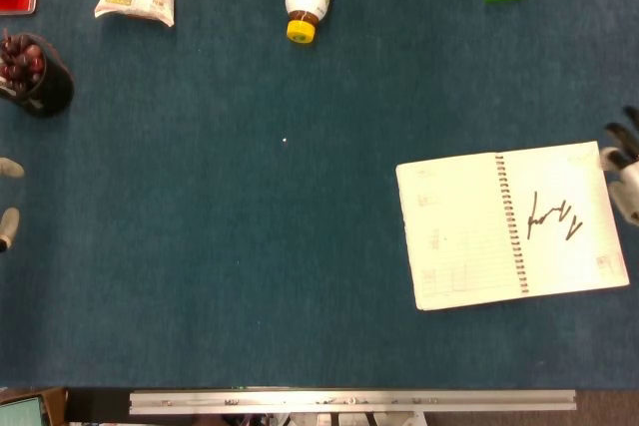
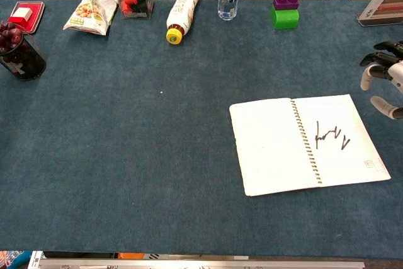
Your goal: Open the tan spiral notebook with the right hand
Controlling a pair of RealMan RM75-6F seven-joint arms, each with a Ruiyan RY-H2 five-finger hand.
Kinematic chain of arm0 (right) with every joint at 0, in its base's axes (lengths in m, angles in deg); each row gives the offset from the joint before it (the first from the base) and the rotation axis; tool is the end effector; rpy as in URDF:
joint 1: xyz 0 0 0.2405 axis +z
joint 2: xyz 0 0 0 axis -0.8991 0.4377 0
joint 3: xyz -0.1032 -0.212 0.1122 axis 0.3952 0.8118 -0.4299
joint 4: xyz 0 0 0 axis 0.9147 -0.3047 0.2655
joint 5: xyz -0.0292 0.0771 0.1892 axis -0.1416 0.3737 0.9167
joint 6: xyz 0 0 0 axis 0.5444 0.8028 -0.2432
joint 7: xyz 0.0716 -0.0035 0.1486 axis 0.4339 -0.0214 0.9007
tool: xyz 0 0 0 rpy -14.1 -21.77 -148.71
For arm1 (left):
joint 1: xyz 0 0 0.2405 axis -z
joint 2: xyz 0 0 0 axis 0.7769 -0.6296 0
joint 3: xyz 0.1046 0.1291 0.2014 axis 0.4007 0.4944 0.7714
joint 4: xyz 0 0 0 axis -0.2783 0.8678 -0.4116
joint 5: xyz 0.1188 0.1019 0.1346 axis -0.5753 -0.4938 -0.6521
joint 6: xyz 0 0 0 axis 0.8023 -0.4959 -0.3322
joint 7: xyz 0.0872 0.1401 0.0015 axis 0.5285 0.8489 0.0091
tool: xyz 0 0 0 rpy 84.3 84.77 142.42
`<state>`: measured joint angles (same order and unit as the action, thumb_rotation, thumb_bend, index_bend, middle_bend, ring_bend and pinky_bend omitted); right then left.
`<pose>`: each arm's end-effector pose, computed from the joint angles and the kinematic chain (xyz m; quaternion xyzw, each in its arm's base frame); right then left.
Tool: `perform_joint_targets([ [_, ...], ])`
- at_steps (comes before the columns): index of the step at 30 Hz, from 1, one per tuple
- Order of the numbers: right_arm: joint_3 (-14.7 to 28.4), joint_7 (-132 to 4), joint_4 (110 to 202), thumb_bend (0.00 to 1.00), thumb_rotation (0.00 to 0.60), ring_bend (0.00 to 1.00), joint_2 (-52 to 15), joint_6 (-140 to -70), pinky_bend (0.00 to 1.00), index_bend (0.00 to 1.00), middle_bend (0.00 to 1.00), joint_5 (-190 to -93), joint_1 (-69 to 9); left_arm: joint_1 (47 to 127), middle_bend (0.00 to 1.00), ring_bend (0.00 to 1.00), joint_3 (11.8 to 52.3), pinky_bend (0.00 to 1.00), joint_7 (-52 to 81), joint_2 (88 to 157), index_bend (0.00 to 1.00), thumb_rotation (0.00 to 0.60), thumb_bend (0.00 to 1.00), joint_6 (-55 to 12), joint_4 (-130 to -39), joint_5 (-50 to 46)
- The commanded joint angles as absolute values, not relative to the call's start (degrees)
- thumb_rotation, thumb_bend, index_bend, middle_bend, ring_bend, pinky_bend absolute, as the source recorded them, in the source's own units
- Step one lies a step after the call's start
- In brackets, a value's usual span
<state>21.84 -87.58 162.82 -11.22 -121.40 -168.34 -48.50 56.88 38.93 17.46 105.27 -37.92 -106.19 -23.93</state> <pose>-0.2983 -0.2316 0.0783 0.7477 -0.2309 0.2829 0.5546 -0.3167 0.2009 0.1407 -0.6017 -0.4224 -0.3566 0.5765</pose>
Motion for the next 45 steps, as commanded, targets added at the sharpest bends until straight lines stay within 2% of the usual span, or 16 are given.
perform_joint_targets([
  [1,20.8,-92.2,166.9,0.33,0.600,0.13,-9.0,-120.4,0.18,0.48,0.27,-163.7,-51.3,56.9,0.12,0.16,38.9,0.26,17.4,105.3,0.36,0.600,0.32,-37.9,-106.1,-23.9],
  [7,20.3,-93.1,169.6,0.33,0.600,0.12,-8.0,-120.2,0.17,0.48,0.26,-160.6,-53.3,56.9,0.13,0.17,38.8,0.26,16.3,106.0,0.35,0.600,0.32,-38.8,-104.9,-25.1],
  [13,19.8,-88.2,167.6,0.33,0.600,0.12,-8.0,-120.8,0.17,0.48,0.26,-161.5,-54.3,56.8,0.21,0.24,38.6,0.30,14.7,107.5,0.35,0.600,0.32,-40.4,-102.6,-26.6],
  [18,18.9,-83.0,165.6,0.33,0.600,0.12,-8.1,-123.0,0.17,0.48,0.26,-162.2,-55.6,56.7,0.25,0.25,38.6,0.31,13.1,108.8,0.39,0.600,0.32,-41.9,-100.8,-28.3],
  [45,16.5,-78.0,165.3,0.33,0.600,0.12,-6.8,-120.3,0.17,0.48,0.26,-161.6,-55.9,57.1,0.25,0.25,38.7,0.31,13.7,109.0,0.40,0.600,0.32,-39.9,-100.5,-26.7],
])
